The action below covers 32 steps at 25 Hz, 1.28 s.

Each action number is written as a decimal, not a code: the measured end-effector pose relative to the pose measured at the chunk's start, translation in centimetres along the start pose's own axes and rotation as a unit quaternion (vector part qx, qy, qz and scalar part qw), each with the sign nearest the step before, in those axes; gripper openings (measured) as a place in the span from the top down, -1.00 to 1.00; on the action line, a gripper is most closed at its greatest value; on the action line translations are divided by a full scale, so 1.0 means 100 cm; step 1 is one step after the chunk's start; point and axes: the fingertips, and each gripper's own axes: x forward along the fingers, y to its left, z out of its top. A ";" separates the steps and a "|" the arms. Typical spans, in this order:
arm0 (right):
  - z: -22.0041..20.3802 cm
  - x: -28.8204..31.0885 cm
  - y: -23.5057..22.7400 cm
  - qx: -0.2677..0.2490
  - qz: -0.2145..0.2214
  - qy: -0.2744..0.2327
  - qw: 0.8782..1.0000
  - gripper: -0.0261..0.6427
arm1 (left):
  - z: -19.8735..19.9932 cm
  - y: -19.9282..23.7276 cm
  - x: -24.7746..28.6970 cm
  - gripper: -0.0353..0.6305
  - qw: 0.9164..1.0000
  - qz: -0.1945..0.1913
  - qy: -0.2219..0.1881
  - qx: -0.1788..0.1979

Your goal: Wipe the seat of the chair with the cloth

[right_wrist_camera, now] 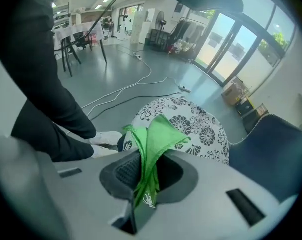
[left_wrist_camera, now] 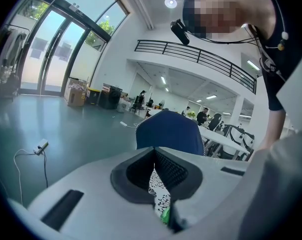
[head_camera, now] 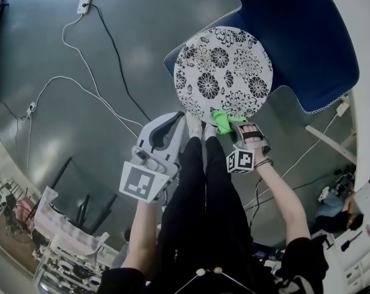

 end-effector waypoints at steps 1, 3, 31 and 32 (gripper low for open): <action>0.004 -0.003 -0.008 0.023 -0.007 -0.007 1.000 0.76 | 0.002 0.001 0.001 0.88 1.000 0.001 -0.002 0.001; 0.013 -0.011 -0.033 0.087 -0.026 -0.025 0.996 0.76 | 0.005 0.004 0.002 0.88 1.000 0.005 0.002 0.002; 0.120 -0.473 -0.325 0.518 -0.319 -0.368 0.703 0.77 | 0.313 -0.102 -0.067 0.88 0.972 0.037 -0.137 0.186; 0.125 -0.485 -0.326 0.516 -0.323 -0.375 0.699 0.78 | 0.321 -0.108 -0.073 0.88 0.970 0.036 -0.141 0.192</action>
